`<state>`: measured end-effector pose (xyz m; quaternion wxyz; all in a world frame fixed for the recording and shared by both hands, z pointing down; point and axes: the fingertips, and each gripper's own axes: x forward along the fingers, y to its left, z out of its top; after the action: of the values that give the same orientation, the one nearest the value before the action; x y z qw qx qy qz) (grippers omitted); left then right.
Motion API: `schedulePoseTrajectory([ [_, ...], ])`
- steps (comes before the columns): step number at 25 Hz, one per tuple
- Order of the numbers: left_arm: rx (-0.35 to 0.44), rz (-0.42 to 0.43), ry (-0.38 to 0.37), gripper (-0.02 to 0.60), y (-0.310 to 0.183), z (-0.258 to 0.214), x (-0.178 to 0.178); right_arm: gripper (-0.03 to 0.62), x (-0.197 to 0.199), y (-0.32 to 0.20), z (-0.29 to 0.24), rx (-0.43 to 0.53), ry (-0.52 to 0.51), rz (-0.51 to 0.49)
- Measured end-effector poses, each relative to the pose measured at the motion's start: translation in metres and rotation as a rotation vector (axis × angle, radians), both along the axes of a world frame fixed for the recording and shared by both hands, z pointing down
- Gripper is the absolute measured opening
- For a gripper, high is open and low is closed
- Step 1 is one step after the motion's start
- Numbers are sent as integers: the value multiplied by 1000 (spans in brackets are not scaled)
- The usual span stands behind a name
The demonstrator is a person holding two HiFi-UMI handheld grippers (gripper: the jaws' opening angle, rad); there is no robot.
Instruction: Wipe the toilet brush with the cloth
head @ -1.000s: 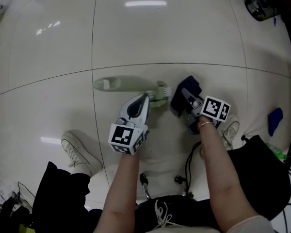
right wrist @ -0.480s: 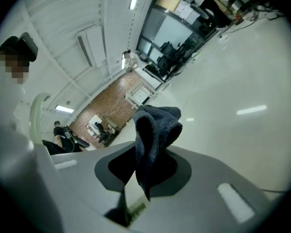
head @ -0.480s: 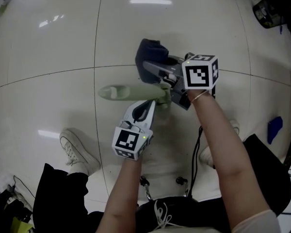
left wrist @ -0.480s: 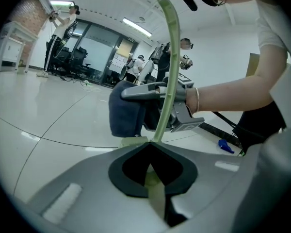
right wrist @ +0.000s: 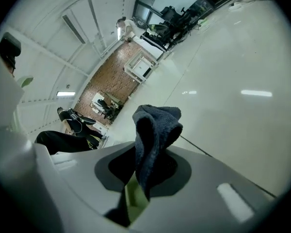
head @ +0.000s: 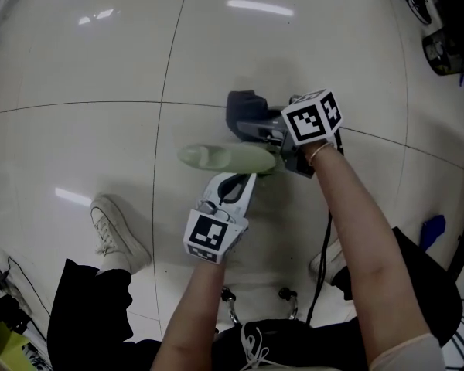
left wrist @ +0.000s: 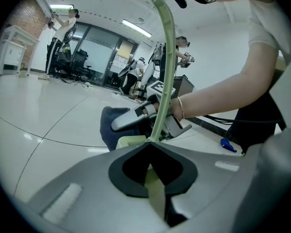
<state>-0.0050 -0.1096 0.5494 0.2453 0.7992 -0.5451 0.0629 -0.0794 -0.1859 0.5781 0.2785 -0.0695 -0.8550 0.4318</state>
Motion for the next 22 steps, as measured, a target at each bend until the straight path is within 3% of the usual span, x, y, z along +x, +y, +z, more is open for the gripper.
schedulePoseTrajectory([
  [5,4,-14,-3,6,-1,1,-2,64,31,3,27,-53,70,-37],
  [14,-2,-21,3,6,0,1,-3,64,73,-4,27,-113,46,63],
  [18,-21,14,18,6,1,3,-1,64,105,-7,19,-65,43,154],
  [22,-19,50,12,6,2,-1,-8,64,128,3,-18,65,-62,274],
])
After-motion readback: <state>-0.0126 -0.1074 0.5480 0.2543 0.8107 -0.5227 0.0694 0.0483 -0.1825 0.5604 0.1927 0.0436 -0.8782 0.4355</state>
